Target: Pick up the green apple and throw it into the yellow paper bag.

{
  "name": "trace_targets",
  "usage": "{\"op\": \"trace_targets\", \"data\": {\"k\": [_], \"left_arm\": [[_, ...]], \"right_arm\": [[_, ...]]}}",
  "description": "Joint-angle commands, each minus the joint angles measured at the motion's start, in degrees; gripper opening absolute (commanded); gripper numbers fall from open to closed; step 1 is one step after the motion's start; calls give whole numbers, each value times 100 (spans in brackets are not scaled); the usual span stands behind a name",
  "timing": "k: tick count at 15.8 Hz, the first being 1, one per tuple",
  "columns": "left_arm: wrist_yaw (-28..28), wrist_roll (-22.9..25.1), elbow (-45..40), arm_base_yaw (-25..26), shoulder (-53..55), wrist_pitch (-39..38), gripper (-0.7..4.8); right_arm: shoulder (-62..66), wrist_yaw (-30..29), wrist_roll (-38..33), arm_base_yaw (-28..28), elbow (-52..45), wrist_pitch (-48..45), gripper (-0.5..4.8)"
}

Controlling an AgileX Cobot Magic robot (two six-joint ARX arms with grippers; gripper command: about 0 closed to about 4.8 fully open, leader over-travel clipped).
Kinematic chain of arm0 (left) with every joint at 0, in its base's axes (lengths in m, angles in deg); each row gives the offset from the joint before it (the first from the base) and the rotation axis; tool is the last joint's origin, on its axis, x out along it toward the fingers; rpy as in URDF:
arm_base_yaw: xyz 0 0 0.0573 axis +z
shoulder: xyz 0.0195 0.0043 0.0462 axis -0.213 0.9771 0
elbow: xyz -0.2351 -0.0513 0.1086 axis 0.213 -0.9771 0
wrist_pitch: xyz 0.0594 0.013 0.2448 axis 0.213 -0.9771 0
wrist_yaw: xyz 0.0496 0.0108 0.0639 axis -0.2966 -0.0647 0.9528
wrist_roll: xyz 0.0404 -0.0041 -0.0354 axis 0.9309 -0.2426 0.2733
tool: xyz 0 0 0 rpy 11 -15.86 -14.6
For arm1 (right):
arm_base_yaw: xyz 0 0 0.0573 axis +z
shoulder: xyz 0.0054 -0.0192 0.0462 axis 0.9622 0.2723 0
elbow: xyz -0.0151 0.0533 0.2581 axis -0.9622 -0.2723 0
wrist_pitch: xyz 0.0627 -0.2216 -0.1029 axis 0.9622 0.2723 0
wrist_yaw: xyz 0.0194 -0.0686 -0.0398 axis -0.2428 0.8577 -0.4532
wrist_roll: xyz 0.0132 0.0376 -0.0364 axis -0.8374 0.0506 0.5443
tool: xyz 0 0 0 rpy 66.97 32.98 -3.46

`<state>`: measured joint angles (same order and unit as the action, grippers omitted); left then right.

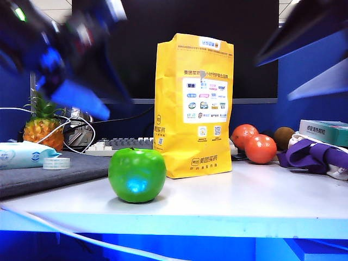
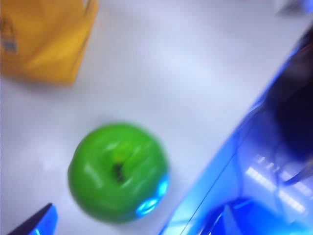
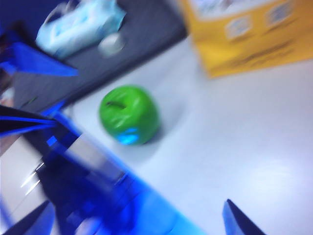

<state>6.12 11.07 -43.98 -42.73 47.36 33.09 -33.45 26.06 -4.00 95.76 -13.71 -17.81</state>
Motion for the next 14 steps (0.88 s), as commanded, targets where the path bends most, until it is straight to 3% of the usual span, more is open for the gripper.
{"op": "trace_targets", "data": {"k": [1, 8, 14], "left_arm": [[205, 173, 31, -44, 337, 175, 479], [470, 190, 33, -330, 946, 1115, 479], [605, 151, 358, -391, 1875, 1117, 479]], "right_arm": [[695, -540, 98, 11, 369, -258, 479], [1709, -813, 535, 11, 531, -476, 479], [1738, -857, 533, 11, 531, -1034, 479]]}}
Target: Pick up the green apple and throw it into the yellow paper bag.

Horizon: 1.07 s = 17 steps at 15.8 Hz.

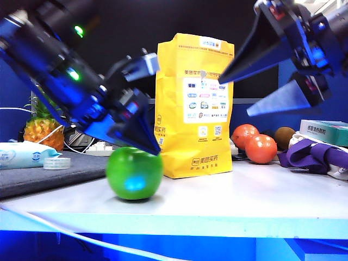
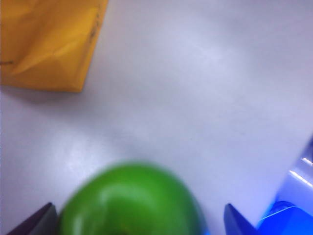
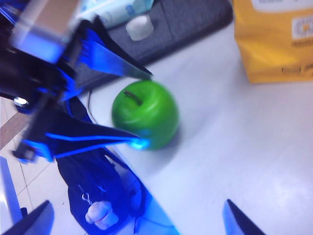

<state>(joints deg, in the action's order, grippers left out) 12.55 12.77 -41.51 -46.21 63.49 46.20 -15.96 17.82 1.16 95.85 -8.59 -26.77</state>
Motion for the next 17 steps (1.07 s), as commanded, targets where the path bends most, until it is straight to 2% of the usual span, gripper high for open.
{"op": "trace_targets", "data": {"k": [1, 4, 5, 6, 7, 8, 12, 17], "left_arm": [[24, -20, 168, -44, 337, -234, 479], [190, 31, 378, -42, 455, -595, 479], [330, 138, 452, -42, 455, -739, 458], [415, 229, 509, -42, 455, -850, 390], [501, 306, 566, -42, 452, -964, 283], [575, 404, 619, -42, 452, -1023, 207], [575, 636, 994, -42, 439, -1314, 151], [656, 664, 2938, -42, 127, -2658, 151]], "right_arm": [[-11, -33, 17, 2, 20, -140, 479], [-11, -7, 28, 0, 20, -201, 479], [-11, -4, 87, 0, 20, -216, 479], [-11, 13, 114, 0, 20, -216, 479], [-11, 17, 131, 0, 20, -216, 479], [-9, 72, 166, 0, 20, -216, 479], [-7, 160, 273, -2, 20, -306, 479], [-9, 157, 273, -4, 22, -409, 479]]}}
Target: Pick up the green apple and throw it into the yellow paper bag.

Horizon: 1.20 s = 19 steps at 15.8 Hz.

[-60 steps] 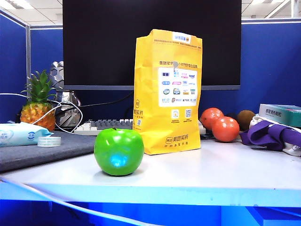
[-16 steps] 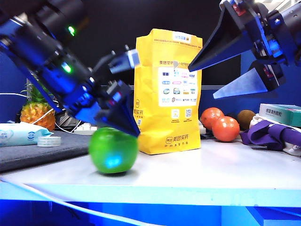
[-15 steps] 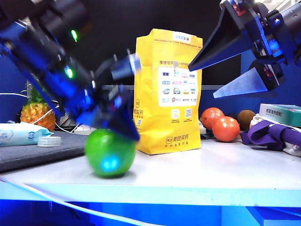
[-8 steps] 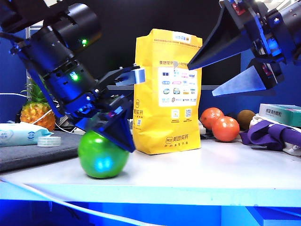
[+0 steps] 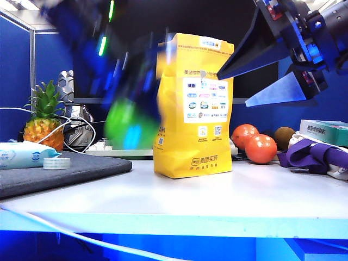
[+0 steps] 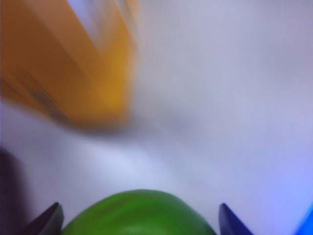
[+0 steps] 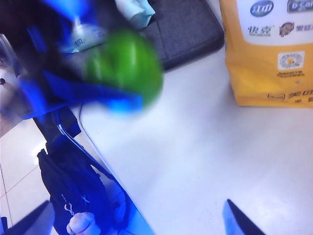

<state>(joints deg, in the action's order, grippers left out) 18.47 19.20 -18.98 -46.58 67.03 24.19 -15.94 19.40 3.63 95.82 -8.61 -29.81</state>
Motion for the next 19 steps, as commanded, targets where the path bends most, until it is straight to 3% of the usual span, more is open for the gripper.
{"op": "trace_targets", "data": {"k": [1, 4, 8, 10, 13, 15, 19], "left_arm": [[125, 28, 1185, -4, -387, -719, 151], [-28, 74, 2133, -4, -846, -752, 151], [-1213, 470, 2409, 116, -787, 1307, 151], [-1751, 470, 2411, 155, -326, 2114, 151], [-2063, 195, 2468, 323, 549, 3545, 151], [-2068, -155, 2682, 407, 957, 3786, 151], [-2365, -691, 2957, 636, 1386, 3764, 151]], "right_arm": [[-11, -2, 26, -4, 24, -105, 479], [-11, -17, 22, -7, 24, -179, 479], [-13, -138, -7, -4, 437, -339, 479], [-15, -181, -4, -4, 798, -337, 479], [-13, -146, 144, -26, 1467, -120, 479], [-22, 232, 553, -55, 1683, -68, 479], [-26, 1799, 1679, -52, 1893, -13, 479]]}}
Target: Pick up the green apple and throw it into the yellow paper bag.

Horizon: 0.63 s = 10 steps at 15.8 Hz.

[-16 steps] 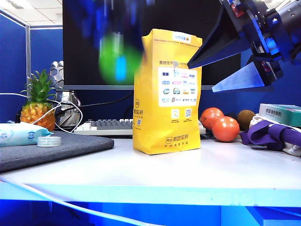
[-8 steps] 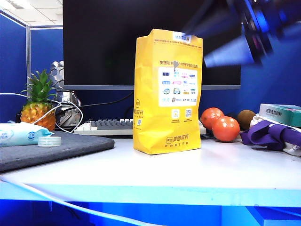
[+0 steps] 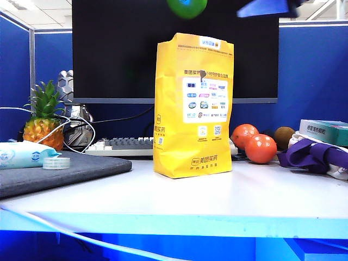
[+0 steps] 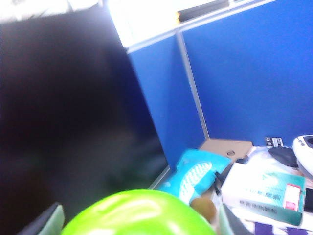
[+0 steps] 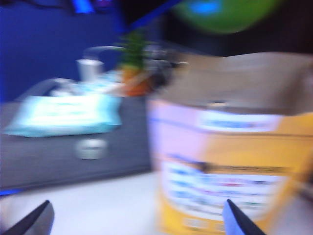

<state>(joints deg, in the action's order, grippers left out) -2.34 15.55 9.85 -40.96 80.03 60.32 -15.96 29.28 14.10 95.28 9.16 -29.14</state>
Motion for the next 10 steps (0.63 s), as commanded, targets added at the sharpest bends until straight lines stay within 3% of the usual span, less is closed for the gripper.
{"op": "trace_targets", "data": {"k": [1, 8, 10], "left_arm": [[-286, -345, 72, 74, 114, 111, 151], [-402, -269, 74, 76, 522, 116, 159], [-162, -238, 76, 76, 546, 339, 479]], "right_arm": [[-24, 1036, 772, 4, 116, -273, 479], [-92, 1134, 774, 48, 326, -658, 479], [-87, 920, 778, 48, 323, -431, 479]]}}
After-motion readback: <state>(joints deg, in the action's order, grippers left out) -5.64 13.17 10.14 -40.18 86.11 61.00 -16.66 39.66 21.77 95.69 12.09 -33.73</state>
